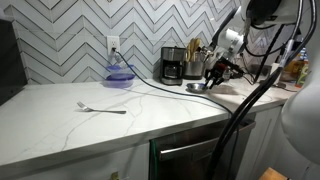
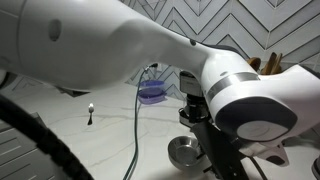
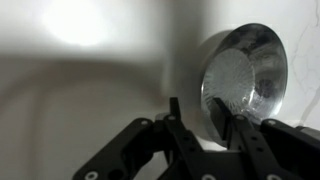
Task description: Pick up the metal plate and pour the sachet in front of the coffee maker and then put the plate next to the sachet
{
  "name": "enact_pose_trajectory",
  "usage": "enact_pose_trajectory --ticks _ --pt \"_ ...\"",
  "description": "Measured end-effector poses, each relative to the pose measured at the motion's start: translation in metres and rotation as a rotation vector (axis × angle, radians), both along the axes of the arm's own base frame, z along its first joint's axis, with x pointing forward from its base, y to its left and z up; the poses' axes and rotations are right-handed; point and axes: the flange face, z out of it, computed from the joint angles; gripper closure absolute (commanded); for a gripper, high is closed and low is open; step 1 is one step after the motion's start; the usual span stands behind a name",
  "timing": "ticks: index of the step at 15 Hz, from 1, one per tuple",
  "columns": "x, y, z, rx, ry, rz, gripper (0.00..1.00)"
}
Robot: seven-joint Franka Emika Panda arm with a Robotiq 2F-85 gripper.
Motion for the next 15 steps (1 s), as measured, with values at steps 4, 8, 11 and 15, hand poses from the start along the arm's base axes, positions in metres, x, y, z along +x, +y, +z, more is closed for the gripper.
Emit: enact_pose_trajectory --ticks 4,8,11,15 --pt "0.004 -0.002 0.009 -0.027 -0.005 0.006 0.01" --pt "0.011 0.003 0.035 -0.121 0.004 0.002 0.0" --pt "0.02 0.021 0.063 -0.232 0.03 0.0 0.0" --pt "0.024 0.057 0.104 -0.385 0.055 0.031 0.0"
